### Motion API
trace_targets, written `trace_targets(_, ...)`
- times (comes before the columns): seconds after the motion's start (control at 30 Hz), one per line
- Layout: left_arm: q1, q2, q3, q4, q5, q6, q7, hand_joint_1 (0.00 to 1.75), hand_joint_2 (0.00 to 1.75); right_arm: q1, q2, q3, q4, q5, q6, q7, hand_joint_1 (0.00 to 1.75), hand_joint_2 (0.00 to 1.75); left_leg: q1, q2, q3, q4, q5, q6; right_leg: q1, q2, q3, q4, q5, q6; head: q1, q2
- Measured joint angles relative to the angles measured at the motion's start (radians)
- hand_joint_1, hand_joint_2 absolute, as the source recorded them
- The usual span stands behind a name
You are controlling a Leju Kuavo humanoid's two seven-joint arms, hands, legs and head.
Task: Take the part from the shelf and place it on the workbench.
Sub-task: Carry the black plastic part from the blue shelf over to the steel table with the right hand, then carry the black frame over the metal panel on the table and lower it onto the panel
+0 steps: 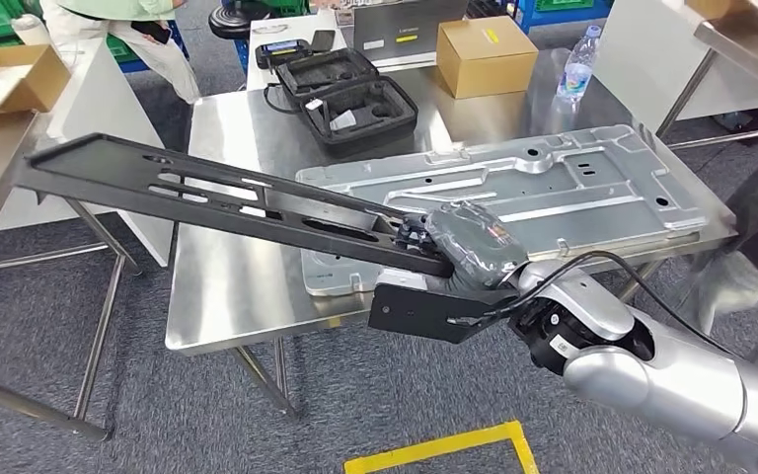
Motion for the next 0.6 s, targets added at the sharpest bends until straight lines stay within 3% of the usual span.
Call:
trace_targets(0.07,-0.003,0.002,-0.001,0.0,0.0,0.0,0.0,0.0,1.75,0.0,0.001,-0.001,0.0,-0.001,0.002,0.0,1.75,1.75,-0.007,-0.004,0.032,-0.023,0.0,0.008,-0.004,0.005,0.016,0.014,0.004,0.013,-0.001,0.0)
trace_targets(0.13,-0.008,0.004,-0.001,0.0,0.0,0.0,0.0,0.0,1.75,-0.002,0.001,-0.003,0.0,-0.001,0.003,0.0,1.75,1.75,-0.006,-0.004,0.07,-0.034,-0.018,0.021,-0.007,0.004,-0.01,0.09,0.02,0.018,-0.002,0.0)
trace_targets(0.2,-0.011,0.006,-0.001,0.0,0.0,0.0,0.0,0.0,1.75,-0.003,0.002,-0.002,0.0,-0.001,0.003,-0.001,1.75,1.75,-0.004,-0.003,0.102,-0.036,-0.041,0.034,-0.007,0.002,-0.087,0.205,-0.001,0.02,-0.002,0.0)
trace_targets(0.23,-0.01,0.006,-0.001,0.0,0.0,0.0,0.0,0.0,1.75,-0.002,0.002,-0.002,0.0,-0.002,0.003,-0.001,1.75,1.75,-0.004,-0.003,0.114,-0.036,-0.054,0.037,-0.007,0.001,-0.131,0.252,-0.03,0.022,-0.001,0.0)
trace_targets(0.3,-0.007,0.005,-0.001,0.0,0.0,0.001,0.001,0.0,1.75,0.001,0.002,-0.001,0.0,-0.002,0.004,-0.001,1.75,1.75,-0.003,-0.005,0.144,-0.035,-0.082,0.036,-0.007,0.001,-0.201,0.285,-0.091,0.028,0.0,0.0)
trace_targets(0.33,-0.006,0.003,-0.002,0.0,-0.001,0.001,0.003,0.0,1.75,0.002,0.001,-0.001,0.0,-0.003,0.004,-0.001,1.75,1.75,-0.002,-0.007,0.162,-0.035,-0.096,0.034,-0.007,0.001,-0.218,0.264,-0.101,0.031,0.001,0.0)
trace_targets(0.37,-0.005,0.002,-0.002,0.0,-0.005,0.003,0.008,0.0,1.75,0.003,0.001,-0.001,0.0,-0.004,0.004,-0.002,1.75,1.75,-0.001,-0.009,0.182,-0.035,-0.113,0.031,-0.007,0.001,-0.223,0.218,-0.083,0.034,0.001,0.0)
trace_targets(0.4,-0.004,0.002,-0.002,0.0,-0.013,0.007,0.02,0.0,1.75,0.004,0.001,0.0,0.0,-0.006,0.005,-0.003,1.75,1.75,0.0,-0.01,0.198,-0.035,-0.129,0.027,-0.007,0.0,-0.221,0.154,-0.024,0.036,0.001,0.0)
trace_targets(0.43,-0.004,0.002,-0.003,0.0,-0.025,0.012,0.04,0.0,1.75,0.005,0.001,0.001,0.001,-0.008,0.006,-0.006,1.75,1.75,0.0,-0.011,0.214,-0.032,-0.146,0.022,-0.007,-0.001,-0.217,0.09,0.055,0.034,0.001,0.0)
trace_targets(0.47,-0.005,0.002,-0.005,0.001,-0.043,0.016,0.067,0.0,1.75,0.006,0.002,0.004,0.002,-0.01,0.009,-0.01,1.75,1.75,0.0,-0.013,0.224,-0.032,-0.16,0.017,-0.006,-0.002,-0.214,0.043,0.122,0.029,0.001,0.0)
trace_targets(0.5,-0.005,0.004,-0.011,0.001,-0.073,0.016,0.113,0.0,1.75,0.007,0.004,0.006,0.004,-0.011,0.011,-0.016,1.75,1.75,-0.001,-0.013,0.23,-0.034,-0.169,0.011,-0.004,-0.003,-0.214,0.014,0.17,0.02,-0.001,0.0)
trace_targets(0.53,-0.007,0.006,-0.021,0.001,-0.114,0.007,0.173,0.0,1.75,0.005,0.007,0.008,0.005,-0.011,0.014,-0.026,1.75,1.75,-0.002,-0.012,0.236,-0.034,-0.174,0.007,-0.001,-0.003,-0.215,0.006,0.185,0.009,-0.003,0.0)
trace_targets(0.6,-0.009,0.018,-0.058,0.001,-0.22,-0.046,0.329,0.0,1.75,-0.006,0.017,0.011,0.011,-0.011,0.018,-0.053,1.75,1.75,-0.001,-0.01,0.232,-0.025,-0.175,0.0,0.0,-0.003,-0.208,0.002,0.175,-0.006,-0.005,0.0)
